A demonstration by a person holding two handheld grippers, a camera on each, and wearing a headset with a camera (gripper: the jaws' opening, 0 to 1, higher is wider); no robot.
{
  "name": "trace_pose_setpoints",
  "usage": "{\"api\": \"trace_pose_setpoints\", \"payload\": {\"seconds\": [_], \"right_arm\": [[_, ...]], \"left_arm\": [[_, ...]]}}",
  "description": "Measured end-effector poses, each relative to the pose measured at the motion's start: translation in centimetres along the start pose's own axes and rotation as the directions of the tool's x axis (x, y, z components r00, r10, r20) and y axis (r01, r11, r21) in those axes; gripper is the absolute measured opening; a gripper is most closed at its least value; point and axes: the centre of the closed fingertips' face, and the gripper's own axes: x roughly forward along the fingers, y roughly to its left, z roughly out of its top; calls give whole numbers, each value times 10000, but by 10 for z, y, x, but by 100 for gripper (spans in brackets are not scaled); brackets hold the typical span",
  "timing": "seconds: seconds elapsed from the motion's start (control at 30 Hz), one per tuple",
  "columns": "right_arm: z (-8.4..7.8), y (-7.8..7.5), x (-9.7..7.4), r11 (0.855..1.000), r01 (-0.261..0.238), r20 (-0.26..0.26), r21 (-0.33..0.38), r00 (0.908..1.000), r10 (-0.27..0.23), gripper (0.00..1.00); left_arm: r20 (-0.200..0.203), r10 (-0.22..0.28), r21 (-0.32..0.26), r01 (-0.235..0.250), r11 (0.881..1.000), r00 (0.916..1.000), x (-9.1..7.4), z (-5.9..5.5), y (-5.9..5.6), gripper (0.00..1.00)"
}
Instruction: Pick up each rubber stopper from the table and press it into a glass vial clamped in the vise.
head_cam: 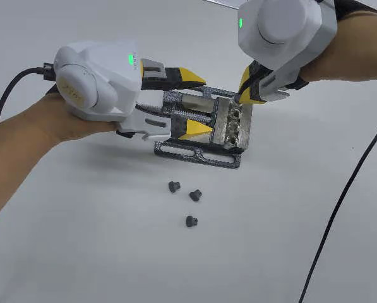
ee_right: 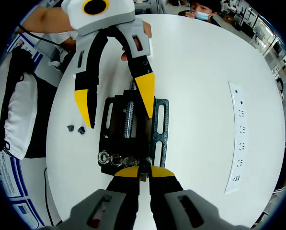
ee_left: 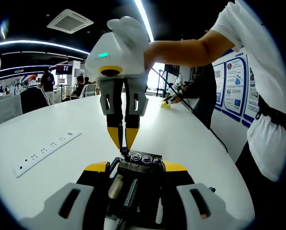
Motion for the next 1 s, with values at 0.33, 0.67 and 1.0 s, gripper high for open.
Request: {"api": "trace_pose_setpoints", "payload": {"seconds": [0.33, 0.67, 1.0], "right_arm": [[-1, 0, 0, 9998, 82, -259, -167, 9996, -86, 6], [-2, 1, 1, 9997, 168, -249, -151, 9995, -171, 5], [-4, 1, 3, 9995, 271, -252, -129, 9993, -275, 5]], "left_arm": [[-3, 32, 11, -32, 10000, 10000, -2, 0, 3, 40], [55, 30, 7, -30, 10000, 10000, 2, 2, 4, 40], [44, 38, 5, -38, 10000, 10000, 3, 2, 5, 40]]}}
